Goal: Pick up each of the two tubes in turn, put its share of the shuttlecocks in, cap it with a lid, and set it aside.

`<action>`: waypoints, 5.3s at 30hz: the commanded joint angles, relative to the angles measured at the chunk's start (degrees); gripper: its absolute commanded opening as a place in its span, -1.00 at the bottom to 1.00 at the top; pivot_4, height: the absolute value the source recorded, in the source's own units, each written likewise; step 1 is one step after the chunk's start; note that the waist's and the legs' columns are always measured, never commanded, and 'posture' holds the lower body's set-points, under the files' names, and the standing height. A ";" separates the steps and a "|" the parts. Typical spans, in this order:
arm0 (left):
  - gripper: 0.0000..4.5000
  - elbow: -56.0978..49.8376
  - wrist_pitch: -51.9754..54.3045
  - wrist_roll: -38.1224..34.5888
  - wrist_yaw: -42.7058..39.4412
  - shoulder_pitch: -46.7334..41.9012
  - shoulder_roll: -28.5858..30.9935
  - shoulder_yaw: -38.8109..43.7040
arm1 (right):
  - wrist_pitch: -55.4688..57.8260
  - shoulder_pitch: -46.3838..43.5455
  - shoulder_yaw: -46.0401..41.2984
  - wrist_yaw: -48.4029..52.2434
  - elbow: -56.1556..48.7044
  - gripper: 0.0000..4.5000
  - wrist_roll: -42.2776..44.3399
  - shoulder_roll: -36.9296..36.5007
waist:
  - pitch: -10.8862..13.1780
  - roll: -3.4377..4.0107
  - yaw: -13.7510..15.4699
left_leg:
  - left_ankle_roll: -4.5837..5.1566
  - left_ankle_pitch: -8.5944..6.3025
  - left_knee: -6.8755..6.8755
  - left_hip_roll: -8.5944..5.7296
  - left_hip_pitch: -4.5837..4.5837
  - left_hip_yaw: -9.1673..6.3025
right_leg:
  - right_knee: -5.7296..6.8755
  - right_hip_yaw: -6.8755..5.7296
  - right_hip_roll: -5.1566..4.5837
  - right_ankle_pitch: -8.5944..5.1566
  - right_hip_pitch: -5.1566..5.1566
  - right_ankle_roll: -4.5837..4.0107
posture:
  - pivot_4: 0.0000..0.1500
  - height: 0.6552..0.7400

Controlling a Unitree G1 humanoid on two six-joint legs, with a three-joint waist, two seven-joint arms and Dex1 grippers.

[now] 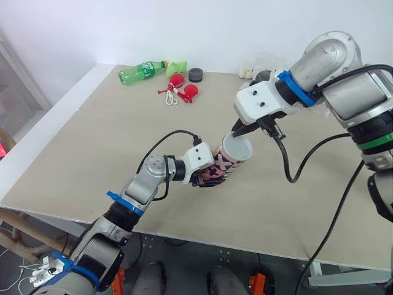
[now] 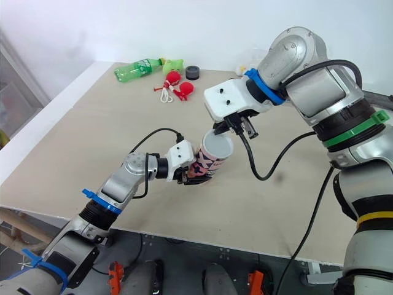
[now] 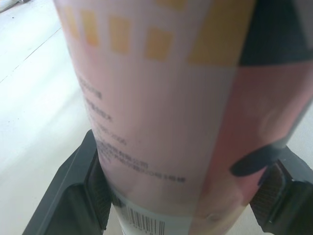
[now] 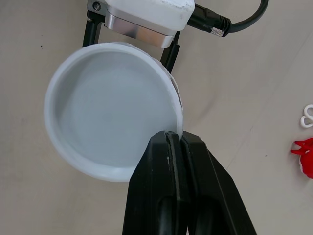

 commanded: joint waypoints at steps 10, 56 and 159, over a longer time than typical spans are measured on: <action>0.36 1.65 2.19 1.86 0.39 2.03 0.83 -1.30 | 1.83 1.02 -1.78 2.24 -0.15 0.80 -1.38 1.08 | -0.01 -0.01 0.01 | 0.00 0.00 0.00 0.06 0.01 0.01 | 0.00 0.00 0.04 0.03 -0.02 -0.07 | 1.00 1.00; 0.36 -0.13 3.55 1.29 0.45 3.71 0.48 -1.33 | 12.69 8.48 -2.20 2.24 -4.97 -0.98 0.67 4.14 | -0.30 -0.28 0.00 | -0.01 0.00 -0.08 0.40 0.08 0.04 | -0.01 0.00 0.35 0.10 -0.06 -0.28 | 1.00 1.00; 0.98 -34.09 12.78 -33.22 -2.49 28.55 24.71 28.41 | -1.93 56.98 -28.64 -54.03 -2.69 0.89 2.83 43.38 | -0.08 -0.63 -0.06 | -0.31 -0.21 -0.43 1.53 -0.05 0.26 | -0.05 0.04 1.37 -0.15 -0.44 -1.07 | 1.00 1.00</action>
